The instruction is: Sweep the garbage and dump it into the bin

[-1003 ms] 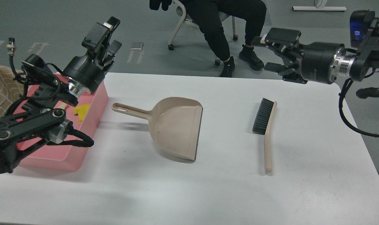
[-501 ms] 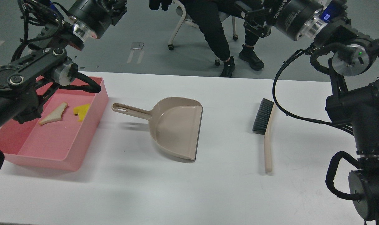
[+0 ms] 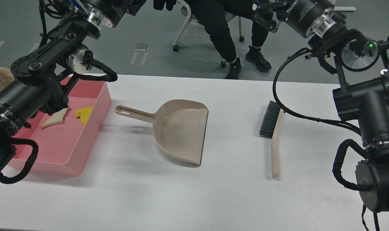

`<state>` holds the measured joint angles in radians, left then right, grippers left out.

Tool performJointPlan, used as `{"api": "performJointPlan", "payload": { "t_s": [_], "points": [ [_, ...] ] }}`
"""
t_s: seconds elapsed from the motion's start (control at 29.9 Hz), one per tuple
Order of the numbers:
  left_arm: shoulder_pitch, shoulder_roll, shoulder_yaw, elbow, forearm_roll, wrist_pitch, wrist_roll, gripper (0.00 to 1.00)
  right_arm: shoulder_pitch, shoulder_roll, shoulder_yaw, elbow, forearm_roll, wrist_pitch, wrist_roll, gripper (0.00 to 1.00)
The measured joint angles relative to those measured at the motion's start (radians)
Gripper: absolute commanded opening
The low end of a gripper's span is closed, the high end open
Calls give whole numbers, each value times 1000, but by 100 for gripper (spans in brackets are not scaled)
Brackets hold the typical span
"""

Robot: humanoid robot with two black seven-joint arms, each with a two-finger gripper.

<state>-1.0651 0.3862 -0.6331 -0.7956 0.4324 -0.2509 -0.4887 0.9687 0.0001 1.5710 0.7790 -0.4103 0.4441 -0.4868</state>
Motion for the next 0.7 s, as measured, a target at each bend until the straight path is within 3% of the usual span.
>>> {"api": "performJointPlan", "payload": {
  "t_s": [0.3, 0.7],
  "points": [
    [51, -99, 4, -1, -66, 1, 0, 98, -121, 0, 2, 14, 87, 0, 3, 100],
    [157, -86, -24, -15, -70, -66, 0, 98, -240, 0, -3, 116, 90, 2, 3, 100]
  ]
}}
